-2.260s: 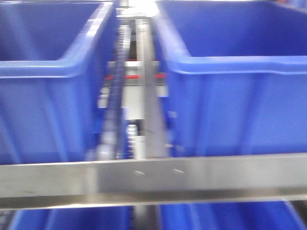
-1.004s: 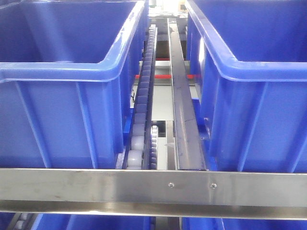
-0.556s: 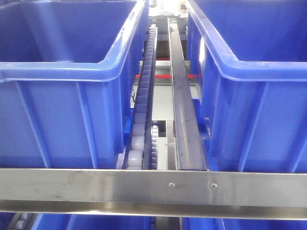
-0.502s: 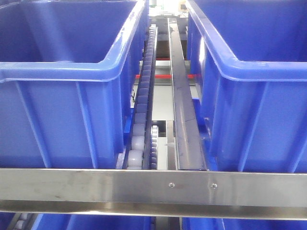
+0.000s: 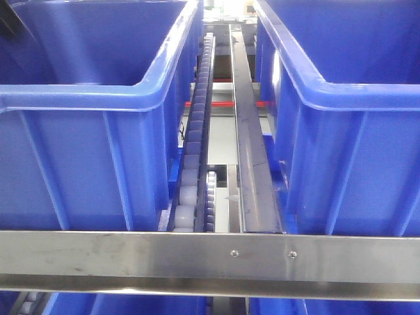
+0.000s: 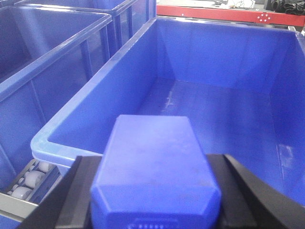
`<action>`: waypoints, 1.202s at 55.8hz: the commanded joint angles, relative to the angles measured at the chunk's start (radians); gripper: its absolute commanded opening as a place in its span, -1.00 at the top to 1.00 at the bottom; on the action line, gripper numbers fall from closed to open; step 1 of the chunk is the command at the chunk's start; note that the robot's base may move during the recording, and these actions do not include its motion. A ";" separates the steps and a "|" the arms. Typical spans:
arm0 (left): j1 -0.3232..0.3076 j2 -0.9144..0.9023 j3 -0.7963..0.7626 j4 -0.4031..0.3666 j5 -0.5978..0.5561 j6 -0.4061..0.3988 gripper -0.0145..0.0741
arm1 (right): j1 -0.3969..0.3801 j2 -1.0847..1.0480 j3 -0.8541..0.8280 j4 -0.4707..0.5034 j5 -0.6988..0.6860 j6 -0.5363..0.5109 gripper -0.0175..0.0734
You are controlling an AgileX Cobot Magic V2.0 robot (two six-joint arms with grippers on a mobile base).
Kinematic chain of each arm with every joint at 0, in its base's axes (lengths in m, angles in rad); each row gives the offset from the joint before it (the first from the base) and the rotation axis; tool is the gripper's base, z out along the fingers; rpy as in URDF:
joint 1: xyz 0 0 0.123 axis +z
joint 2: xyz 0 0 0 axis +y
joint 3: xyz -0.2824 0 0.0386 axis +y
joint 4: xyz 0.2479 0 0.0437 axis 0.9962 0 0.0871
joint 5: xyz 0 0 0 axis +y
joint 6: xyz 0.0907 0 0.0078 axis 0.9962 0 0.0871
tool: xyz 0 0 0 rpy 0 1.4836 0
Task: Pick and sort blue part to right shelf
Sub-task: 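Lower the knobbed block into the bin and open the left gripper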
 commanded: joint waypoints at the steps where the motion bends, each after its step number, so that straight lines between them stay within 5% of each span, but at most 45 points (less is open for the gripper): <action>1: 0.000 0.088 -0.111 -0.011 -0.013 0.002 -0.09 | -0.002 0.022 -0.032 -0.007 -0.094 -0.009 0.28; 10: 0.000 0.201 -0.212 -0.019 0.059 0.002 -0.13 | -0.002 0.022 -0.032 -0.007 -0.094 -0.009 0.28; 25: 0.000 0.206 -0.220 -0.019 0.061 0.002 -0.80 | -0.002 0.022 -0.032 -0.007 -0.094 -0.009 0.28; 45: 0.000 -0.003 -0.188 -0.019 0.088 0.002 -0.70 | -0.002 0.022 -0.032 -0.007 -0.093 -0.009 0.28; 67: 0.000 -0.515 0.264 -0.019 -0.205 0.002 -0.11 | -0.002 0.022 -0.032 -0.007 -0.086 -0.009 0.28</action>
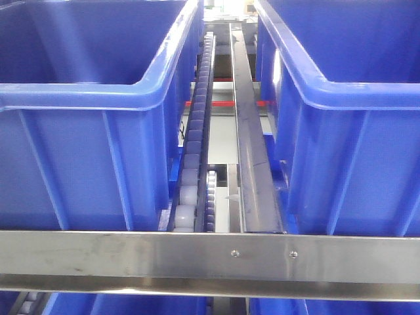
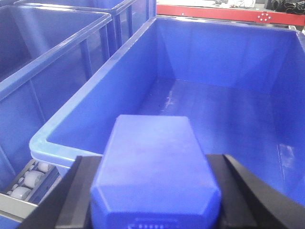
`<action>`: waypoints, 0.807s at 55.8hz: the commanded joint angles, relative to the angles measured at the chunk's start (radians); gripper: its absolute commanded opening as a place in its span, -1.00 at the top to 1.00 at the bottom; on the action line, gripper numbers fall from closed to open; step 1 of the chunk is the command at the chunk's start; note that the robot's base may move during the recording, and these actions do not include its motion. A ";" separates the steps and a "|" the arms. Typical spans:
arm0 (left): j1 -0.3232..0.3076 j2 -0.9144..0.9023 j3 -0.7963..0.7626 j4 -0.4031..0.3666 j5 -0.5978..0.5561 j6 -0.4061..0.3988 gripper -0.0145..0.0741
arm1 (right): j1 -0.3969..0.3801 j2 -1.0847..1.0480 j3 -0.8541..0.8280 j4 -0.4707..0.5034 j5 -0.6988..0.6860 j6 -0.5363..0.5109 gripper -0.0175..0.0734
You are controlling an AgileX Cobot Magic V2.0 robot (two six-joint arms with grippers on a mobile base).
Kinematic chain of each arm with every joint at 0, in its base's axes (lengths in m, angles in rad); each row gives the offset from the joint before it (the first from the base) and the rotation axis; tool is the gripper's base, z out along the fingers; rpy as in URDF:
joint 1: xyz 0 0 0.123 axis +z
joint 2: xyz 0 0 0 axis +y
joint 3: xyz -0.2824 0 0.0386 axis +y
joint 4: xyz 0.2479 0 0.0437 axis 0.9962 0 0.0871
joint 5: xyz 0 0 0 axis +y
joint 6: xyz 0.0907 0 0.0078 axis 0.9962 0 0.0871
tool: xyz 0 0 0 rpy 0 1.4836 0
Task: Pick and sort blue part to right shelf
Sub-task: 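Lower the knobbed block into the bin and open the left gripper, then lower the rectangular block into the bin and open the right gripper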
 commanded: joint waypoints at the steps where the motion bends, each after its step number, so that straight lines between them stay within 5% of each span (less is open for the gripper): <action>1: 0.000 -0.117 0.068 -0.007 -0.140 0.000 -0.07 | -0.002 0.022 -0.032 -0.007 -0.083 -0.009 0.28; 17: 0.000 -0.382 0.284 -0.007 -0.165 0.000 0.40 | -0.002 0.042 -0.049 -0.007 -0.055 0.004 0.28; 29: 0.000 -0.470 0.326 -0.007 -0.163 0.000 0.39 | -0.002 0.295 -0.227 -0.036 0.021 0.138 0.28; 39: 0.000 -0.472 0.326 -0.007 -0.163 0.000 0.39 | -0.011 0.614 -0.486 -0.148 0.167 0.315 0.28; 45: 0.000 -0.472 0.326 -0.007 -0.163 0.000 0.39 | -0.027 0.815 -0.622 -0.205 0.266 0.331 0.28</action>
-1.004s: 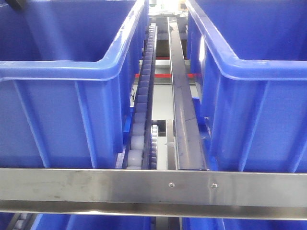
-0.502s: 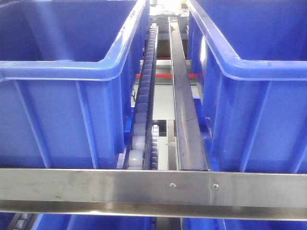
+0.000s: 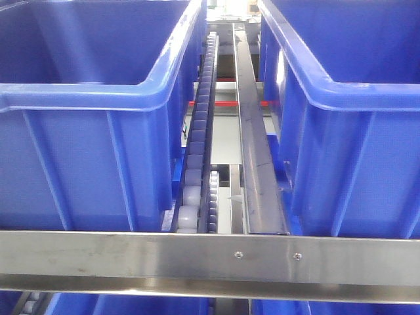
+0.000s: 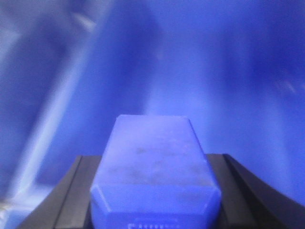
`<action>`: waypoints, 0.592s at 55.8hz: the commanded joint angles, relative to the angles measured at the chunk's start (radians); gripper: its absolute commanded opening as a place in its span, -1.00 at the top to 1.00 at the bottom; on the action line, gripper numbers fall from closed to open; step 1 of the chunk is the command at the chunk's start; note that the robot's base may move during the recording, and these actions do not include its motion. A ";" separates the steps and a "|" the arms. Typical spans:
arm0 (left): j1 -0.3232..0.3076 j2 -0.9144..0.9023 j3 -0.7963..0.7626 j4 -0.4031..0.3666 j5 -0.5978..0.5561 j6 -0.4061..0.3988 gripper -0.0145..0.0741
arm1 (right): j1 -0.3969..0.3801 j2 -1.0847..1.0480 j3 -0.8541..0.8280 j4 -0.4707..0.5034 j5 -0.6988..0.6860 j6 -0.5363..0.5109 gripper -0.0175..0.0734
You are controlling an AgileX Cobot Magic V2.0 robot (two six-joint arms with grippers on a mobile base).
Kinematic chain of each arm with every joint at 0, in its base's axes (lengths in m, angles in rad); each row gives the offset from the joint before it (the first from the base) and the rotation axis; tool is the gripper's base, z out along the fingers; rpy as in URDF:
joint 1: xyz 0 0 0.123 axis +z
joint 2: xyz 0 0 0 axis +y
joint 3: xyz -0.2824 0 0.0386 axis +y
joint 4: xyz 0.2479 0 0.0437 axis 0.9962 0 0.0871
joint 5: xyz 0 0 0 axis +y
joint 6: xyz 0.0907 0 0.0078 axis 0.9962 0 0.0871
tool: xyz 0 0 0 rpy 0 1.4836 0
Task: Pick and sort blue part to right shelf
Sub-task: 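Lower the rectangular block into the bin and open the right gripper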
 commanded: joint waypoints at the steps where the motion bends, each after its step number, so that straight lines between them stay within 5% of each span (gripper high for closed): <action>1: 0.000 0.001 -0.030 -0.007 -0.087 0.000 0.39 | -0.017 0.165 -0.131 -0.066 0.015 0.025 0.28; 33: 0.000 0.001 -0.030 -0.007 -0.070 0.000 0.39 | -0.060 0.974 -0.583 -0.060 0.225 -0.132 0.28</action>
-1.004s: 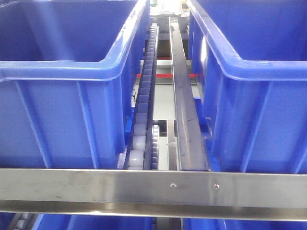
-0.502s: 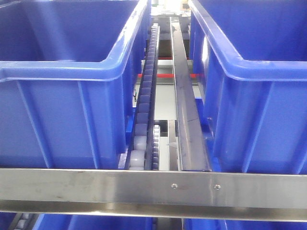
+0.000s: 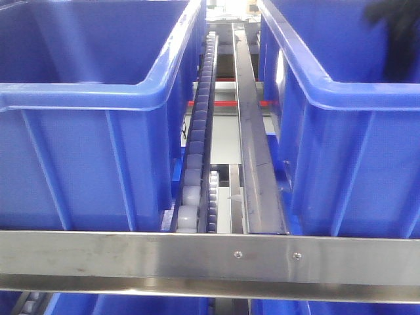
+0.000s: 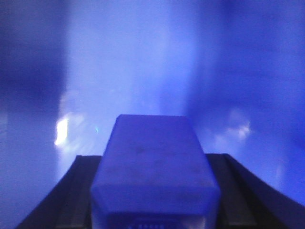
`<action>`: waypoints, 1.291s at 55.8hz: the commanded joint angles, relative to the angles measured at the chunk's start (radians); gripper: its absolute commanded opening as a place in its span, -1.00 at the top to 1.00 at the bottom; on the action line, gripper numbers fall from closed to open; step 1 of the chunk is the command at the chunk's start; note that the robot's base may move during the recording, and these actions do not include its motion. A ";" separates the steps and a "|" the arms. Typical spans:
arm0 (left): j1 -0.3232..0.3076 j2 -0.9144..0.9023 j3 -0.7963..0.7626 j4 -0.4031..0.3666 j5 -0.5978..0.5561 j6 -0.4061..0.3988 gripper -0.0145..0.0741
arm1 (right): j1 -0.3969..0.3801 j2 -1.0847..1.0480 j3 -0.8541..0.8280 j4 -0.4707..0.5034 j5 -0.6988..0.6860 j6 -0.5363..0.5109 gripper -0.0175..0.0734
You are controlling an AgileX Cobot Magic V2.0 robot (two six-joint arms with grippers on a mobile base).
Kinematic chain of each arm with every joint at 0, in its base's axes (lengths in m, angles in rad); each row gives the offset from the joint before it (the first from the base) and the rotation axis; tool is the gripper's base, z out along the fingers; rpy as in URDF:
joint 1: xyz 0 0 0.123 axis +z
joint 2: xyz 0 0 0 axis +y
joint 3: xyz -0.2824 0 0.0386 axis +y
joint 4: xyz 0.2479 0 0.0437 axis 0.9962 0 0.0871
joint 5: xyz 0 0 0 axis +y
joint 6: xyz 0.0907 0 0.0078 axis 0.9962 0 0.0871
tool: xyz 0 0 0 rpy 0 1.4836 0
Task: Pick and sort blue part to right shelf
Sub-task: 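Lower the rectangular block into the bin and open the right gripper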
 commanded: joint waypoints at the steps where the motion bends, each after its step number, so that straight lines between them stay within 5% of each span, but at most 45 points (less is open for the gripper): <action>1: 0.000 0.001 -0.030 -0.007 -0.068 0.000 0.39 | -0.007 0.008 -0.068 -0.022 0.001 -0.016 0.28; 8: 0.000 0.001 -0.030 -0.007 -0.041 0.000 0.39 | -0.007 0.023 -0.071 -0.021 -0.011 -0.017 0.04; 18: 0.000 0.001 -0.030 -0.007 -0.025 0.000 0.39 | -0.007 0.005 -0.071 -0.042 -0.025 -0.017 -0.81; 36: 0.000 -0.001 -0.030 -0.007 -0.025 0.000 0.39 | -0.007 -0.128 -0.017 -0.063 -0.085 -0.017 -0.74; 56: 0.034 -0.096 0.028 0.051 -0.026 -0.035 0.39 | -0.007 -0.567 0.435 -0.066 -0.401 -0.041 -0.71; 63: 0.060 -0.163 0.060 0.053 -0.038 -0.035 0.39 | -0.007 -0.718 0.548 -0.075 -0.469 -0.041 -0.40; 72: 0.073 -0.232 0.091 0.053 -0.038 -0.035 0.39 | -0.007 -0.897 0.652 -0.075 -0.502 -0.041 0.27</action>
